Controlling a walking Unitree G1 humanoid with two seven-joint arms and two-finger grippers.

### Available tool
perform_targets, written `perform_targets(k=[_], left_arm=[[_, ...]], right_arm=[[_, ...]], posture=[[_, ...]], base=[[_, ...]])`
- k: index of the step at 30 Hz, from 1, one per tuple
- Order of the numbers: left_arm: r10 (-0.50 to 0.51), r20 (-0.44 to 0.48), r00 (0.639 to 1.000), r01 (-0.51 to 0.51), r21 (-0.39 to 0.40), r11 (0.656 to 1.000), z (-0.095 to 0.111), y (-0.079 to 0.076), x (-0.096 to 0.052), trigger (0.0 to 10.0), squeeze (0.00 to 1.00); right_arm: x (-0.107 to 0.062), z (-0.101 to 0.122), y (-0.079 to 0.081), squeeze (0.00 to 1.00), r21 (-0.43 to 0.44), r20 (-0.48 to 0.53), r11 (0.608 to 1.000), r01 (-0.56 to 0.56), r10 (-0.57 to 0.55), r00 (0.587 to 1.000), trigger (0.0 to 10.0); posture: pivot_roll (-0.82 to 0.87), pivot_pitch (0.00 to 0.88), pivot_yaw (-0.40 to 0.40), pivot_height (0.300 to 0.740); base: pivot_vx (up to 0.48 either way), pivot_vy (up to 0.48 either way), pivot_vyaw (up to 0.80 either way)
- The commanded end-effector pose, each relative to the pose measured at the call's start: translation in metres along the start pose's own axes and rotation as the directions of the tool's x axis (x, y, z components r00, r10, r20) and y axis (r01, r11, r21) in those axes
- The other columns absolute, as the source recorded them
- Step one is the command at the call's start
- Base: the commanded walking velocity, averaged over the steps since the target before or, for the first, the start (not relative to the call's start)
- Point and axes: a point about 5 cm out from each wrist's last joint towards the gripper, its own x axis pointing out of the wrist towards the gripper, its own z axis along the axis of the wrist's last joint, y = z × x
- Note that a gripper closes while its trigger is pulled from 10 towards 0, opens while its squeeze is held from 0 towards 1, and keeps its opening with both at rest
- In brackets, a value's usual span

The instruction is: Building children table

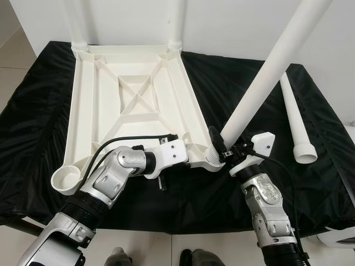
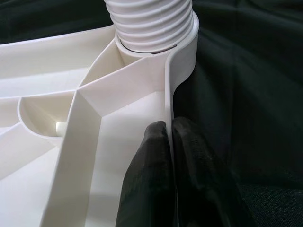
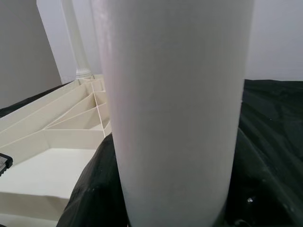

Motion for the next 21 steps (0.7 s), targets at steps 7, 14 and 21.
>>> perform_targets(k=[7, 14, 21], left_arm=[[0.031, -0.048, 0.998, -0.033, -0.047, 0.998, -0.015, 0.001, -0.005, 10.0, 0.00], [0.034, -0.046, 0.998, -0.036, -0.045, 0.998, -0.013, 0.003, -0.005, 10.0, 0.00], [0.035, -0.044, 0.998, -0.037, -0.043, 0.998, -0.012, 0.004, -0.006, 10.0, 0.00]], right_arm=[[-0.018, -0.040, -0.008, 0.00, -0.027, -0.215, 0.994, 0.104, -0.107, 0.971, 10.0], [-0.015, -0.030, -0.006, 0.00, -0.065, -0.139, 0.974, 0.217, -0.224, 0.964, 10.0], [-0.021, -0.027, -0.006, 0.00, -0.036, -0.101, 0.942, 0.333, -0.335, 0.937, 10.0]], posture=[[0.03, 0.081, -0.064, 0.740], [0.02, 0.087, -0.063, 0.740], [0.02, 0.090, -0.062, 0.740]], base=[[0.000, 0.000, 0.00], [0.000, 0.000, 0.00], [0.000, 0.000, 0.00]])
